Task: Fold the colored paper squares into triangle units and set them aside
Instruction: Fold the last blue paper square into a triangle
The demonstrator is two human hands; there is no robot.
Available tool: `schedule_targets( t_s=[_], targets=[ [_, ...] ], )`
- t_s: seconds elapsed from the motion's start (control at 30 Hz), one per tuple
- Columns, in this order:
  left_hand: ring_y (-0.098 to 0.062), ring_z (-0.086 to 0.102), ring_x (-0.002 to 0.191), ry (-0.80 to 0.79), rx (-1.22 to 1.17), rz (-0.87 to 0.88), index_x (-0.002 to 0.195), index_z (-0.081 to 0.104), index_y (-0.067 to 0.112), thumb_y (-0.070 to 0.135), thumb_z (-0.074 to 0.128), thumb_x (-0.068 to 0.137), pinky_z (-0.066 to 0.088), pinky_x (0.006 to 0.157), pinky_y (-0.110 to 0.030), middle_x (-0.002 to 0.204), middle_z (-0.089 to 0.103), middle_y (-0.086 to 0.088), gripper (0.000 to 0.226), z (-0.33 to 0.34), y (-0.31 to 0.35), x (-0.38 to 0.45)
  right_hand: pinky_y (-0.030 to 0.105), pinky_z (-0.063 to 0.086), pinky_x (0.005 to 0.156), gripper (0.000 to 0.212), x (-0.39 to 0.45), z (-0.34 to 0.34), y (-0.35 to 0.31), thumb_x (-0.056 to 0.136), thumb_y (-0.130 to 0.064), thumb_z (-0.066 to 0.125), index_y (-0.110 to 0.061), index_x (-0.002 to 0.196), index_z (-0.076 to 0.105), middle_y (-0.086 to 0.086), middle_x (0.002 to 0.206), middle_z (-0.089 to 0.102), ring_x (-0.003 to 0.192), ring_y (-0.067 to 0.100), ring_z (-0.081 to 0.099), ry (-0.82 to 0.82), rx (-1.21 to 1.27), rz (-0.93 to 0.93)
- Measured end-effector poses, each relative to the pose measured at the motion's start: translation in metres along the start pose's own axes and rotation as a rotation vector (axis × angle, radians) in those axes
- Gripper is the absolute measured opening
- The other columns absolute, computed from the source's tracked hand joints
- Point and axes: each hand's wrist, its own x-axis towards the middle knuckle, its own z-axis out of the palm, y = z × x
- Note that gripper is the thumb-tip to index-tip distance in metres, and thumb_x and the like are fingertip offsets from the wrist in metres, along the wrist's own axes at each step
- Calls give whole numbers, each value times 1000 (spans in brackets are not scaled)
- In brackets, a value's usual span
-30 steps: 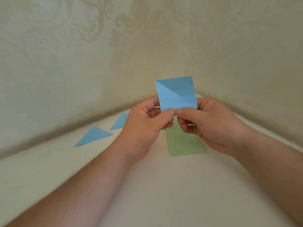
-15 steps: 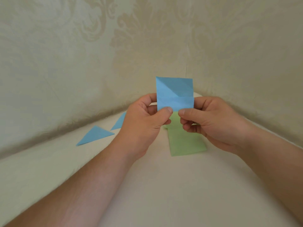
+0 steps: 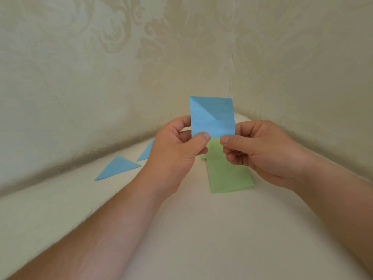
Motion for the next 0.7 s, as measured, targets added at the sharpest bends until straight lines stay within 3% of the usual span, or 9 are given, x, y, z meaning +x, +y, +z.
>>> schedule_targets(
  t_s=[0.1,0.27,0.43,0.57,0.7],
  targets=[
    [-11,63,70,17,-2,-3,118,68,18,1,66,93,59,89,-40,86,78,4,29,0,0,1,33,51,67,31,1,0,0,91,-7,72,-17,62,68,7,68,66,60,18,59,45,0,-6],
    [-7,59,63,32,8,-9,118,68,17,1,66,93,58,89,-40,72,72,10,30,0,1,1,29,53,64,31,-2,-1,-3,88,-8,74,-18,60,68,9,69,66,61,18,60,-17,62,29],
    [-9,62,64,48,26,-32,120,67,18,2,68,91,58,90,-43,81,76,5,33,-2,1,1,29,52,63,30,-2,-1,-4,86,-8,76,-18,58,68,9,69,67,59,17,60,-7,79,66],
    [-8,60,60,53,16,-42,119,68,18,0,67,91,58,89,-44,72,72,7,32,-1,0,1,26,52,59,36,-3,-1,-4,88,-7,74,-19,54,67,9,68,66,58,16,59,-15,84,58],
    [-7,60,61,70,27,-46,117,68,19,0,66,90,58,89,-43,72,71,8,32,-2,1,1,29,55,65,25,-3,-2,-3,88,-9,75,-15,64,71,11,74,70,61,17,62,-12,67,73]
  ],
)
